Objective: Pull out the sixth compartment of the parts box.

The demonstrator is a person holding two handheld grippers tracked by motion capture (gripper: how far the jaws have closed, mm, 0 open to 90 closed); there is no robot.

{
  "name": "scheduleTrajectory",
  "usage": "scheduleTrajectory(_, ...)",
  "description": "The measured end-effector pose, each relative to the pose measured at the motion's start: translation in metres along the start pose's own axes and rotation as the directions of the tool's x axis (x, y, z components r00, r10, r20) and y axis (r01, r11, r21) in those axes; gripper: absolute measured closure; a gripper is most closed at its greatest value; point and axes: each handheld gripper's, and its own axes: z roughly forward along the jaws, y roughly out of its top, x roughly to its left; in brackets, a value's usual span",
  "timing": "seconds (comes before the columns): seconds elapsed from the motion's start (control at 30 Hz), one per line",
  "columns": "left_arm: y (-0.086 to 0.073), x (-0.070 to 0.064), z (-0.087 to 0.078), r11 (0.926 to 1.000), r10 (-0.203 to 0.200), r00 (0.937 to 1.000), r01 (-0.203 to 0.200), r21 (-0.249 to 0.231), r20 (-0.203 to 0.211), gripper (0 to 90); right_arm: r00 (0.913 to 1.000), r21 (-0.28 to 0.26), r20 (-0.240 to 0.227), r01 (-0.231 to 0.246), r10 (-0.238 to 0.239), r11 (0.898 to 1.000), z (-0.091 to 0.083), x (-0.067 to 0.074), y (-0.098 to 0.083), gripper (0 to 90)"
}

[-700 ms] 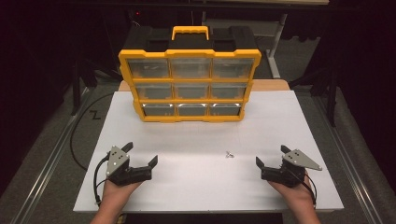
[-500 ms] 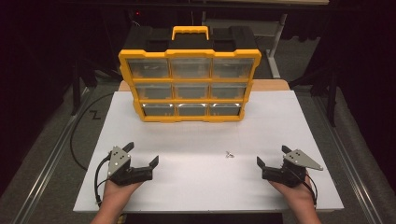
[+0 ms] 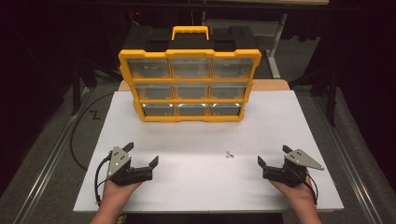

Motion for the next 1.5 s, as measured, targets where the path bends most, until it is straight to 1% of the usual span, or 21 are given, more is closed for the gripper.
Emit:
scheduleTrajectory(0.2, 0.000, 0.001, -0.001, 1.0000, -0.006, 1.0000, 0.006, -0.006, 0.001, 0.7, 1.0000, 0.002, 0.004, 0.001, -0.001, 1.000, 0.001, -0.001, -0.001, 0.8)
scheduleTrajectory(0.33, -0.001, 0.001, -0.002, 1.0000, -0.009, 0.9999, 0.009, -0.003, -0.007, 0.7, 1.0000, 0.003, 0.001, 0.002, -0.002, 1.000, 0.003, -0.001, -0.001, 0.8)
scheduleTrajectory(0.43, 0.000, 0.002, -0.002, 0.9997, -0.023, 0.9997, 0.023, -0.002, -0.006, 0.8, 1.0000, 0.008, -0.001, 0.002, -0.002, 1.000, 0.005, -0.001, -0.001, 0.8)
scheduleTrajectory(0.57, -0.001, 0.003, -0.002, 0.9997, -0.023, 0.9997, 0.023, -0.002, -0.005, 0.8, 1.0000, 0.004, 0.000, 0.006, -0.006, 1.000, 0.007, -0.002, -0.001, 0.8)
scheduleTrajectory(0.63, -0.001, 0.004, -0.001, 0.9995, -0.031, 0.9995, 0.031, -0.001, 0.009, 0.7, 1.0000, 0.003, 0.003, 0.006, -0.006, 1.000, 0.008, -0.002, -0.001, 0.8)
scheduleTrajectory(0.73, -0.002, 0.004, -0.001, 0.9995, -0.030, 0.9994, 0.030, -0.003, 0.019, 0.7, 1.0000, -0.003, 0.002, -0.001, 0.001, 1.000, 0.010, -0.003, 0.000, 0.8)
scheduleTrajectory(0.83, -0.003, 0.004, 0.000, 0.9997, -0.023, 0.9996, 0.023, -0.008, 0.015, 0.7, 1.0000, -0.001, -0.003, -0.004, 0.004, 1.000, 0.014, -0.003, 0.000, 0.8)
scheduleTrajectory(0.93, -0.003, 0.003, 0.001, 0.9997, -0.024, 0.9988, 0.025, -0.003, 0.043, 0.8, 0.9999, -0.014, 0.012, 0.000, 0.000, 1.000, 0.018, -0.003, 0.002, 0.8)
scheduleTrajectory(1.07, -0.004, 0.003, 0.001, 0.9996, -0.025, 0.9985, 0.026, -0.006, 0.049, 0.9, 1.0000, -0.026, 0.008, 0.005, -0.005, 1.000, 0.021, -0.002, 0.006, 0.8)
scheduleTrajectory(1.1, -0.004, 0.003, 0.001, 0.9996, -0.028, 0.9980, 0.028, -0.004, 0.056, 1.0, 1.0000, -0.026, 0.008, 0.005, -0.005, 1.000, 0.021, -0.002, 0.006, 0.8)
scheduleTrajectory(1.13, -0.005, 0.002, 0.000, 0.9994, -0.032, 0.9983, 0.032, -0.012, 0.049, 0.9, 0.9998, -0.021, 0.006, 0.018, -0.018, 1.000, 0.024, -0.001, 0.007, 0.8)
scheduleTrajectory(1.23, -0.005, 0.003, 0.000, 0.9993, -0.035, 0.9984, 0.036, -0.011, 0.045, 0.7, 0.9997, -0.018, 0.004, 0.026, -0.026, 1.000, 0.027, 0.000, 0.008, 0.8)
scheduleTrajectory(1.33, -0.005, 0.003, -0.002, 0.9996, -0.024, 0.9992, 0.024, -0.015, 0.031, 0.6, 0.9997, -0.021, 0.007, 0.023, -0.023, 1.000, 0.032, 0.001, 0.011, 0.8)
scheduleTrajectory(1.43, -0.005, 0.002, 0.000, 0.9990, -0.033, 0.9987, 0.034, -0.030, 0.038, 0.6, 0.9995, -0.019, 0.012, 0.028, -0.028, 0.999, 0.038, 0.000, 0.014, 0.8)
scheduleTrajectory(1.5, -0.005, 0.002, 0.000, 0.9990, -0.035, 0.9987, 0.036, -0.028, 0.038, 0.6, 0.9993, -0.016, 0.012, 0.034, -0.034, 0.999, 0.042, -0.001, 0.015, 0.9)
